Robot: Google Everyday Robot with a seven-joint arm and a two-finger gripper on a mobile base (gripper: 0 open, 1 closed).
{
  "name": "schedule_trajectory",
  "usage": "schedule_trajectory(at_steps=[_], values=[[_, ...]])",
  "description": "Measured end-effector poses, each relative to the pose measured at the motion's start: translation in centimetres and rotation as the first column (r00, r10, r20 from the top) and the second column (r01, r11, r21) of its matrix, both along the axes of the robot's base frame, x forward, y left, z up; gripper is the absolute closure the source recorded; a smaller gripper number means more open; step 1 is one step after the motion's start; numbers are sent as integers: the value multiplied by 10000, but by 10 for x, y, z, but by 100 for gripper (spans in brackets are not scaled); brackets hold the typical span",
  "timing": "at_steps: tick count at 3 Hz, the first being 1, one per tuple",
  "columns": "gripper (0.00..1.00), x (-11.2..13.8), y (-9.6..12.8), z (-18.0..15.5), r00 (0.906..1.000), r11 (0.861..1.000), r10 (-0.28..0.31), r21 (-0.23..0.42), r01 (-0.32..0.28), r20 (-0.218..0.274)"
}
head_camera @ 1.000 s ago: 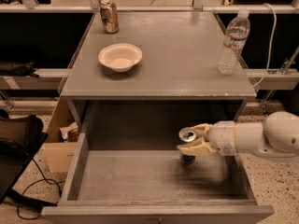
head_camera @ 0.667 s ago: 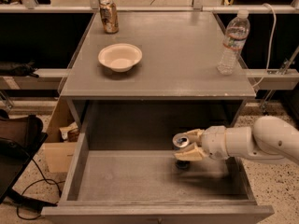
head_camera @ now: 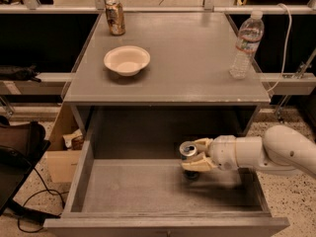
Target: Place redbull can into top drawer
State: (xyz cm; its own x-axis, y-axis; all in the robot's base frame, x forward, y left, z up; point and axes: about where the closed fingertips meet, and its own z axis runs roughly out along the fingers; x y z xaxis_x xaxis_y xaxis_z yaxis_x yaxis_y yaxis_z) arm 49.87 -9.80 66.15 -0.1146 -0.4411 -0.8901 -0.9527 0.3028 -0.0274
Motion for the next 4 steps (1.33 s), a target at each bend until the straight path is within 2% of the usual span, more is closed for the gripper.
schedule_trajectory(at_steps=[3,4], values=[[11,0,0,0,10000,10000,2,0,-2,0],[0,0,0,0,10000,10000,3,1,-3,-1]])
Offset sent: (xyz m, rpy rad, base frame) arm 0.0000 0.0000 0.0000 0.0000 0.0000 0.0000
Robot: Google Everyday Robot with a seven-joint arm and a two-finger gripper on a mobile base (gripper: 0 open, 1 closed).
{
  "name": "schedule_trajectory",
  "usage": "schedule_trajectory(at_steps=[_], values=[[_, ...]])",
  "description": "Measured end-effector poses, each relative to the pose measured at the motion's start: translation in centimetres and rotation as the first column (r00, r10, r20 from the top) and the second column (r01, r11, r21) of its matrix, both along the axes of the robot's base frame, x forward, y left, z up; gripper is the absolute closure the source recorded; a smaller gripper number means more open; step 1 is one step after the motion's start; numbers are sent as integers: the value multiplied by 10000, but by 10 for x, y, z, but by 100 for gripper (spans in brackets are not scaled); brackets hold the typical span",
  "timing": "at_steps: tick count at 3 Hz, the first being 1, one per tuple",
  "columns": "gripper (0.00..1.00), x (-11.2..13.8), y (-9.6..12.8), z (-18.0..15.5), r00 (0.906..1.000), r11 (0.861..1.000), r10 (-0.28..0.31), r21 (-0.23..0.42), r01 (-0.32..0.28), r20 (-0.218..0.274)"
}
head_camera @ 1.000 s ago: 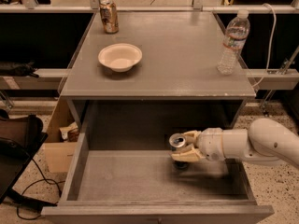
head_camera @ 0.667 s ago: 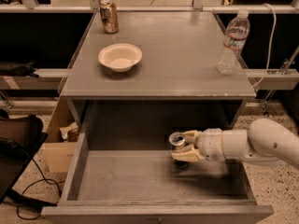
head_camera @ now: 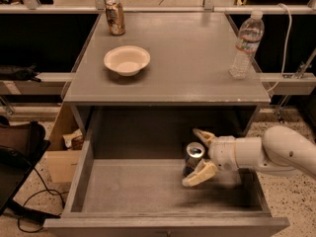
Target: Place redbull can into top drawer
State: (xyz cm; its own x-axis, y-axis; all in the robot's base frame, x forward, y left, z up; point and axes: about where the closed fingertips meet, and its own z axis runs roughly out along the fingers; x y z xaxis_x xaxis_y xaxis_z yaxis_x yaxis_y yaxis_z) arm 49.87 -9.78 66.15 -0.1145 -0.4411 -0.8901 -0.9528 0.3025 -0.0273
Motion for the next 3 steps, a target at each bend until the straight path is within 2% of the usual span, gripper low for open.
schedule_trajectory(at_steps=[1,2,3], values=[[0,0,0,0,10000,10000,0,0,0,0],[0,-7,4,20,9992,9993,351,-118,-348,211],[0,-29,9,77,9858,9865,1601,-439,-1579,508]])
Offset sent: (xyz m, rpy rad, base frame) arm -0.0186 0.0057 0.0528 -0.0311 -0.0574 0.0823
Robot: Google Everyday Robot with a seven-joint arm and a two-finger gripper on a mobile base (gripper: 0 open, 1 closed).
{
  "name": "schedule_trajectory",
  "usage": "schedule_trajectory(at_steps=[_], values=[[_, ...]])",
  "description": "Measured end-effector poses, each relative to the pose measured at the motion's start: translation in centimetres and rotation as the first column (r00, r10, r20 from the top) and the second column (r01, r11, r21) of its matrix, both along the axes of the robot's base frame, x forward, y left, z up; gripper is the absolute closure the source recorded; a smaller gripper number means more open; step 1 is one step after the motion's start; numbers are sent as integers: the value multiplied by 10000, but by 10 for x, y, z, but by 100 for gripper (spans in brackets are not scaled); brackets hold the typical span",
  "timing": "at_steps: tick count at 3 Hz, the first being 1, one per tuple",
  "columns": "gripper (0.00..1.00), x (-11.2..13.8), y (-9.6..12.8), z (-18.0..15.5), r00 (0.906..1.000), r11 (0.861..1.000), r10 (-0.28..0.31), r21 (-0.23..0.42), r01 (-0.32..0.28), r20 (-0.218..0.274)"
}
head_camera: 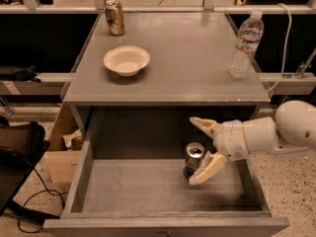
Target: Place redbull can into top drawer
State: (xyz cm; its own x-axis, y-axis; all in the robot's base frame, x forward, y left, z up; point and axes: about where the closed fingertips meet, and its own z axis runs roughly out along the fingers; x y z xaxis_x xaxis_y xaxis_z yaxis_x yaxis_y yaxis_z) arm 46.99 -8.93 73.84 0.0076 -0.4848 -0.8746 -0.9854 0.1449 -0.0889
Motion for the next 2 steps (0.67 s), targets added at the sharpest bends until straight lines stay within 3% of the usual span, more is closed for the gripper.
schedule_trajectory(at_steps=[1,2], values=[[0,-32,2,45,9888,9882,1470,-469,-1457,265],[0,-88,-9,84,9479,9393,3138,-1640,-3015,549]])
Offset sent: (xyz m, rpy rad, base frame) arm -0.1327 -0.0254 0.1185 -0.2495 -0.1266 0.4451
